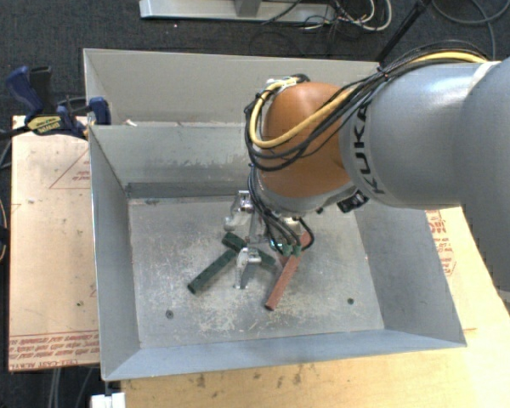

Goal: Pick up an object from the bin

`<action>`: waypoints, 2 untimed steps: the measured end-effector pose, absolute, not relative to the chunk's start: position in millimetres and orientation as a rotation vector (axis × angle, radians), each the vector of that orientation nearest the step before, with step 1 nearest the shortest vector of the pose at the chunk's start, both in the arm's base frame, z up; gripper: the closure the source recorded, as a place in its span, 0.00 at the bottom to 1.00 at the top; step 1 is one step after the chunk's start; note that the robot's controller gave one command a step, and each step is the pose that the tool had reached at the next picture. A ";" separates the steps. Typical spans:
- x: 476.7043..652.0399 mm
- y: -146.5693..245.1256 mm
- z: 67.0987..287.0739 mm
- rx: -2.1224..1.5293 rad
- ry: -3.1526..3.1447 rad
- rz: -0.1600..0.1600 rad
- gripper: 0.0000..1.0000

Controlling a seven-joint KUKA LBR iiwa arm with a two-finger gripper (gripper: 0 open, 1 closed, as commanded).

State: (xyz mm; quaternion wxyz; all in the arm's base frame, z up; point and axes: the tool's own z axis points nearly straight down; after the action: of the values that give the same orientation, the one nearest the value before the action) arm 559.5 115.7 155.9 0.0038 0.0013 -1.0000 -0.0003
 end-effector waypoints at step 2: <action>576.9 138.9 144.1 0.163 -3.142 -0.001 0.00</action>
Offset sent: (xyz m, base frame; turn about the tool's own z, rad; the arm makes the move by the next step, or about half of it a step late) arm 0.0229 0.0353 -0.0211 -0.1529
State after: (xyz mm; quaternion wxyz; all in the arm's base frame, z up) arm 576.9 138.9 144.1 -0.0023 0.0520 -0.9986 -0.0004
